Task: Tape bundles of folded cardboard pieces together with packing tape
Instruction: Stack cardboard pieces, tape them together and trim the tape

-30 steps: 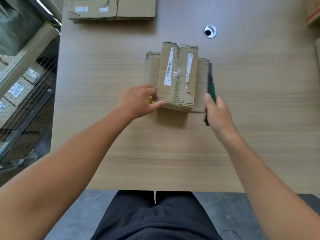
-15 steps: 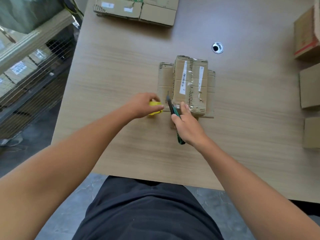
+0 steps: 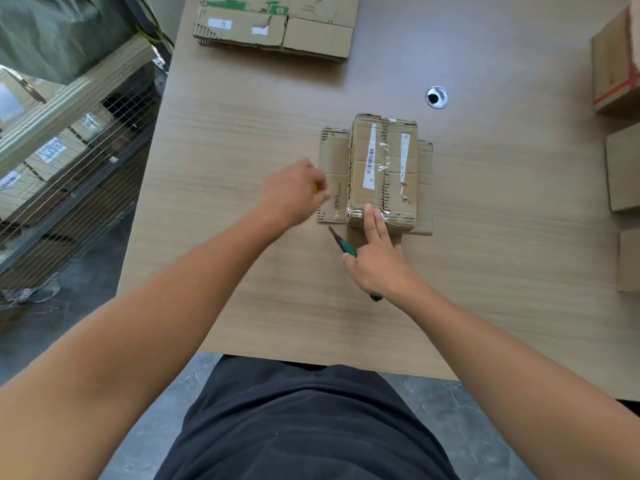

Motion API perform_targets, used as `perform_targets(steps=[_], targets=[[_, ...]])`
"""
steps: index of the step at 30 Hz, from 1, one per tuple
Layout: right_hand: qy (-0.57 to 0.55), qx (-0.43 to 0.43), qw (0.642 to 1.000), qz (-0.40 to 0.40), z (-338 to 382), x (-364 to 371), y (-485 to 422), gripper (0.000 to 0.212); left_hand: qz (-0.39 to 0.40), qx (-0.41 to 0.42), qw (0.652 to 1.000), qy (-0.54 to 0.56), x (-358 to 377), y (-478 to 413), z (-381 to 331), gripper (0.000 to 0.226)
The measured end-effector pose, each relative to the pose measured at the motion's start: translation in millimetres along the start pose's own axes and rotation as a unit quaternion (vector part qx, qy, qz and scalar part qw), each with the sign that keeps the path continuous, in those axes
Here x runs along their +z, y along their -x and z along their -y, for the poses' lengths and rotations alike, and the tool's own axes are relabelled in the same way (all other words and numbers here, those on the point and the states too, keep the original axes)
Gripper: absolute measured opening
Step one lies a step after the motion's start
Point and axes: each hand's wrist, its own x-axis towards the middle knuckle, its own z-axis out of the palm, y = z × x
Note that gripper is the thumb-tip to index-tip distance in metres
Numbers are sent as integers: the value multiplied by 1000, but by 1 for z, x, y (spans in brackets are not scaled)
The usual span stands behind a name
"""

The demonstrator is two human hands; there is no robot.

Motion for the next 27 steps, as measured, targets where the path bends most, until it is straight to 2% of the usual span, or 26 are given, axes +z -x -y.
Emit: perform_targets(steps=[3,6,8,10,13,16,17,19,22,24,27], targets=[[-67,-81,994,-36,-21,0,5,42,-76,23,996,-31,-21,-9,19,26],[-167,-162,965,-119,-41,2,4,37,-44,111,991,-59,-28,-25,25,30],[-248,-176,934,-190,-47,8,2,51,-8,194,978,-81,-27,-41,16,30],[-302,-162,905,-252,-46,12,-3,48,26,216,971,-96,-28,-60,7,31],[-343,-147,878,-301,-42,17,-8,28,56,195,971,-125,-38,-92,-6,34],[-333,-117,876,-329,-39,17,-14,6,21,197,972,-126,-69,-128,-25,46],[-322,-100,878,-340,-38,16,-16,9,10,198,972,-123,-81,-141,-30,52],[-312,-73,879,-353,-39,14,-20,21,39,225,961,-157,-97,-162,-39,56],[-294,-63,876,-377,-40,14,-19,30,118,292,911,-265,-89,-175,-56,42],[-300,-54,864,-400,-42,14,-18,37,152,318,887,-298,-66,-180,-60,42],[-314,-45,855,-410,-50,13,-19,32,152,301,899,-279,-53,-183,-53,45]])
